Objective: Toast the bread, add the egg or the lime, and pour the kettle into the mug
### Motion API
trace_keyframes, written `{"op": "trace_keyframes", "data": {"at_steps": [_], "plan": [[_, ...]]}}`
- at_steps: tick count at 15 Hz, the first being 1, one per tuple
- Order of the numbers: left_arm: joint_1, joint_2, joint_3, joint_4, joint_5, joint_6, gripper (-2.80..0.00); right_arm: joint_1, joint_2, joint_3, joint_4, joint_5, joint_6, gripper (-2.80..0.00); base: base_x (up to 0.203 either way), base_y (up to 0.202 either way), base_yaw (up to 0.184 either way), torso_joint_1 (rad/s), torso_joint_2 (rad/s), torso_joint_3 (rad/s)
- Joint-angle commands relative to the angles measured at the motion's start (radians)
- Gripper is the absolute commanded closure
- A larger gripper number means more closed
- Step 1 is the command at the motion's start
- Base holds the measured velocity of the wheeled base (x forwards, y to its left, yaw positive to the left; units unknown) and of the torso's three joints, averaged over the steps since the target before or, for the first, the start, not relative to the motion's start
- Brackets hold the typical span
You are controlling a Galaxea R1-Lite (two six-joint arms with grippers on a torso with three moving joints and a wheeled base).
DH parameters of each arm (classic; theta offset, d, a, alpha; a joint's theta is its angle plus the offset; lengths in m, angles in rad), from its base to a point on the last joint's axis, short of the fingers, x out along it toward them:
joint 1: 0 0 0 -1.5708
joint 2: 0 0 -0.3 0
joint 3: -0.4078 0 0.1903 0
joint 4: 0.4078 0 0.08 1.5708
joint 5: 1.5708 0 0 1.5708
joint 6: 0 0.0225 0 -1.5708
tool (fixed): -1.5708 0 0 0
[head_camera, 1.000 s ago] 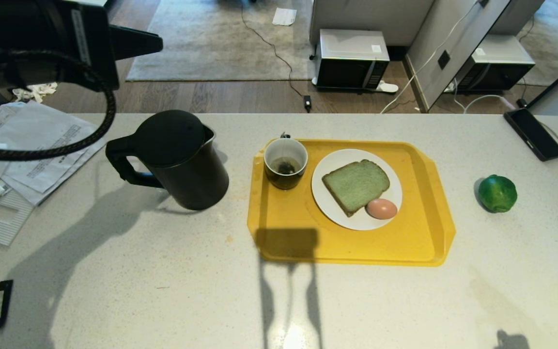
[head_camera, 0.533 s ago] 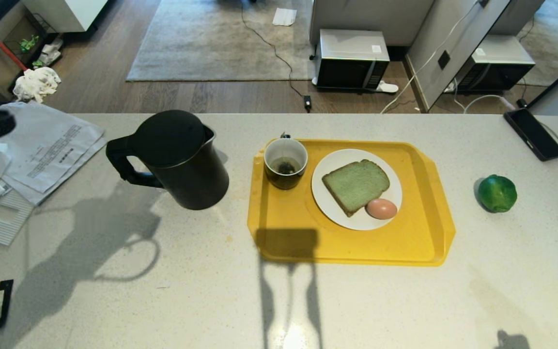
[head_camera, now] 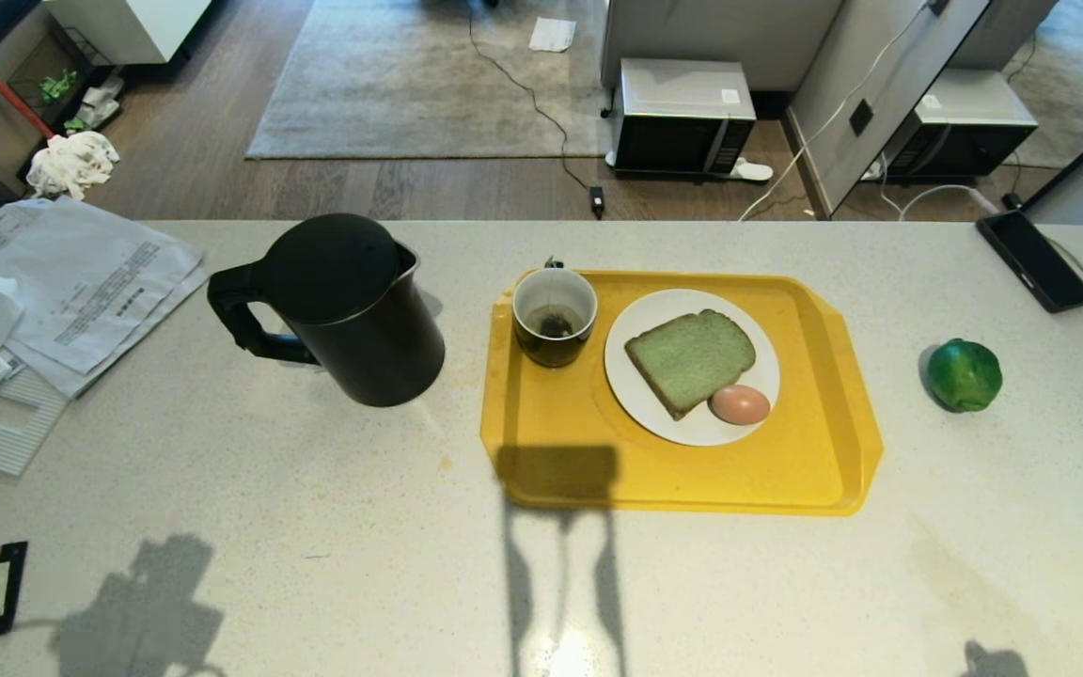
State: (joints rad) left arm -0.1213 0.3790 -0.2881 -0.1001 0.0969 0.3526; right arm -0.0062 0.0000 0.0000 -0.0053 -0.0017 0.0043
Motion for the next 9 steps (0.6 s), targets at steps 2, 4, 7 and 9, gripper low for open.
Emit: {"op": "trace_keyframes", "data": {"at_steps": [2, 4, 7, 9], "plan": [[0.052, -0.103, 0.160, -0.164, -0.017, 0.000, 0.00, 0.000, 0.000, 0.000, -0.001, 0.000, 0.000, 0.00, 0.000, 0.000, 0.000, 0.000, 0.00, 0.000], [0.108, -0.137, 0.228, -0.226, -0.061, -0.004, 0.00, 0.000, 0.000, 0.000, -0.001, -0.001, 0.000, 0.00, 0.000, 0.000, 0.000, 0.000, 0.00, 0.000], [0.126, -0.239, 0.284, -0.131, -0.114, -0.008, 0.00, 0.000, 0.000, 0.000, -0.001, 0.000, 0.000, 0.00, 0.000, 0.000, 0.000, 0.000, 0.00, 0.000], [0.127, -0.321, 0.288, -0.049, -0.132, -0.011, 0.00, 0.000, 0.000, 0.000, -0.001, 0.000, 0.000, 0.00, 0.000, 0.000, 0.000, 0.000, 0.00, 0.000]]}}
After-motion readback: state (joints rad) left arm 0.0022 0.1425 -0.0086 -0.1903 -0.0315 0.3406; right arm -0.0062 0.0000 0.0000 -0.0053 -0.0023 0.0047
